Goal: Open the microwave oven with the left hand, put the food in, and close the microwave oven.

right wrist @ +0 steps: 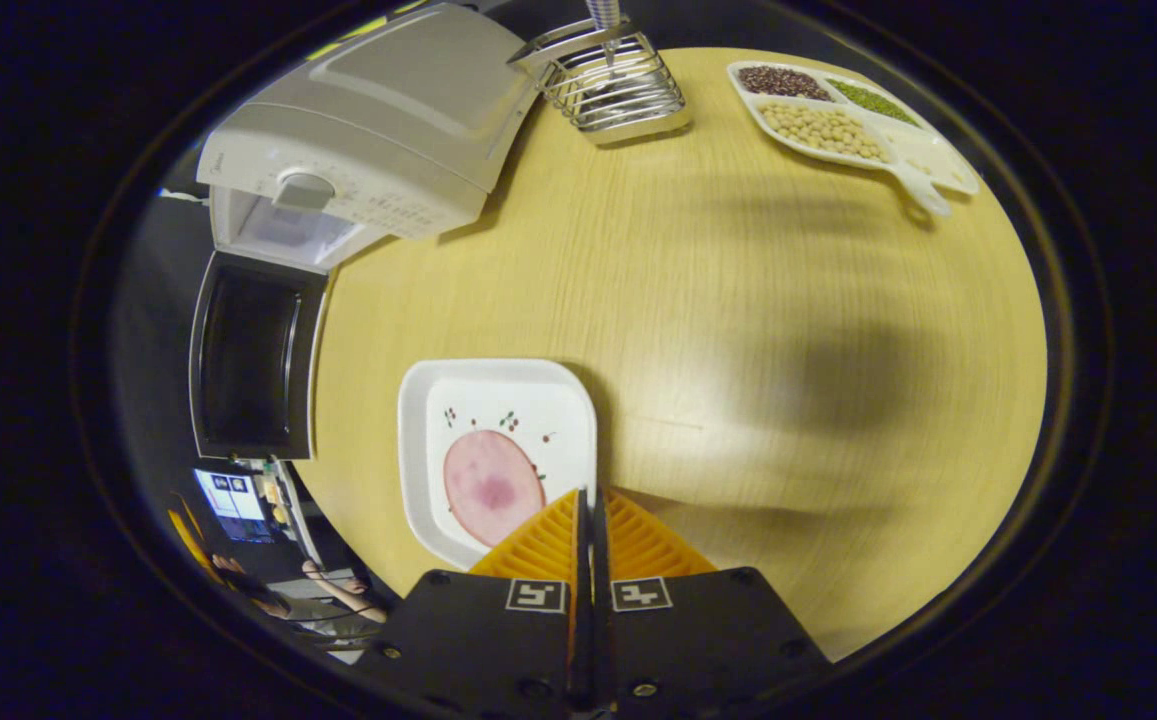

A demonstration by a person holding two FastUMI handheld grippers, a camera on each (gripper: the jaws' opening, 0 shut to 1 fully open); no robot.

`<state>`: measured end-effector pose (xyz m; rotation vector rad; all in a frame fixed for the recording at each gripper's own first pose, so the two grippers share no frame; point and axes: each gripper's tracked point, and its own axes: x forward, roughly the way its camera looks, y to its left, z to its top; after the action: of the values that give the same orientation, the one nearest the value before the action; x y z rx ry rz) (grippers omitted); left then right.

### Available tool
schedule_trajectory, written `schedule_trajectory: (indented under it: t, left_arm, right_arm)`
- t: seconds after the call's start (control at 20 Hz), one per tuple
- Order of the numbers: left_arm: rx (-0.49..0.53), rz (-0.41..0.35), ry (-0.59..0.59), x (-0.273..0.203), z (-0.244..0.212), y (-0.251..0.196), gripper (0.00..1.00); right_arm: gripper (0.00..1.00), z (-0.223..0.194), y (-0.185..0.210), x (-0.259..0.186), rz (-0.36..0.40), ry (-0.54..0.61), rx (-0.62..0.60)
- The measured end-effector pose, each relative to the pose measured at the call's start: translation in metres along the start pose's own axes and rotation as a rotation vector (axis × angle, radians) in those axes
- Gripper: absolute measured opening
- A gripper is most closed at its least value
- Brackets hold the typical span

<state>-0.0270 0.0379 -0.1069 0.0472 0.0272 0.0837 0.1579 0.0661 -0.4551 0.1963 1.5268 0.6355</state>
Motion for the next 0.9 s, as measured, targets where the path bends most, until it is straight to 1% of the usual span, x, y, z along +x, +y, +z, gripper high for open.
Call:
schedule_trajectory:
  t: [0.05,0.1,0.35,0.5,0.6,0.65,0.7,0.75,0.8,0.85,0.9]
  left_arm:
    - [0.005,-0.001,0.002,0.000,0.000,-0.001,0.95]
    - [0.007,-0.004,-0.001,-0.001,0.002,-0.001,0.95]
    - [0.024,-0.014,-0.010,-0.009,0.000,0.006,0.95]
    - [0.024,-0.018,-0.012,-0.011,-0.005,0.010,0.95]
    - [0.010,-0.028,-0.014,-0.012,-0.009,0.012,0.95]
    - [0.002,-0.031,-0.012,-0.012,-0.011,0.015,0.95]
    - [-0.004,-0.034,-0.014,-0.014,-0.011,0.017,0.95]
    - [-0.008,-0.037,-0.017,-0.015,-0.012,0.019,0.95]
    - [-0.011,-0.040,-0.023,-0.017,-0.011,0.021,0.95]
    - [-0.015,-0.041,-0.027,-0.019,-0.013,0.025,0.95]
    - [-0.020,-0.042,-0.029,-0.021,-0.013,0.027,0.95]
  right_arm:
    - [0.00,0.000,0.001,0.000,0.012,-0.015,0.005]
    - [0.00,0.003,0.002,-0.001,0.028,-0.053,0.023]
    - [0.00,-0.004,0.013,-0.015,0.096,-0.162,0.126]
    - [0.00,-0.018,0.035,-0.026,0.149,-0.214,0.189]
    - [0.00,-0.028,0.047,-0.026,0.166,-0.233,0.197]
    - [0.04,-0.032,0.051,-0.025,0.170,-0.242,0.203]
    - [0.00,-0.035,0.057,-0.022,0.176,-0.247,0.230]
    - [0.00,-0.036,0.068,-0.021,0.201,-0.257,0.268]
    - [0.04,-0.039,0.077,-0.018,0.221,-0.270,0.304]
    - [0.04,-0.038,0.088,-0.014,0.236,-0.291,0.334]
    - [0.00,-0.041,0.099,-0.010,0.235,-0.307,0.358]
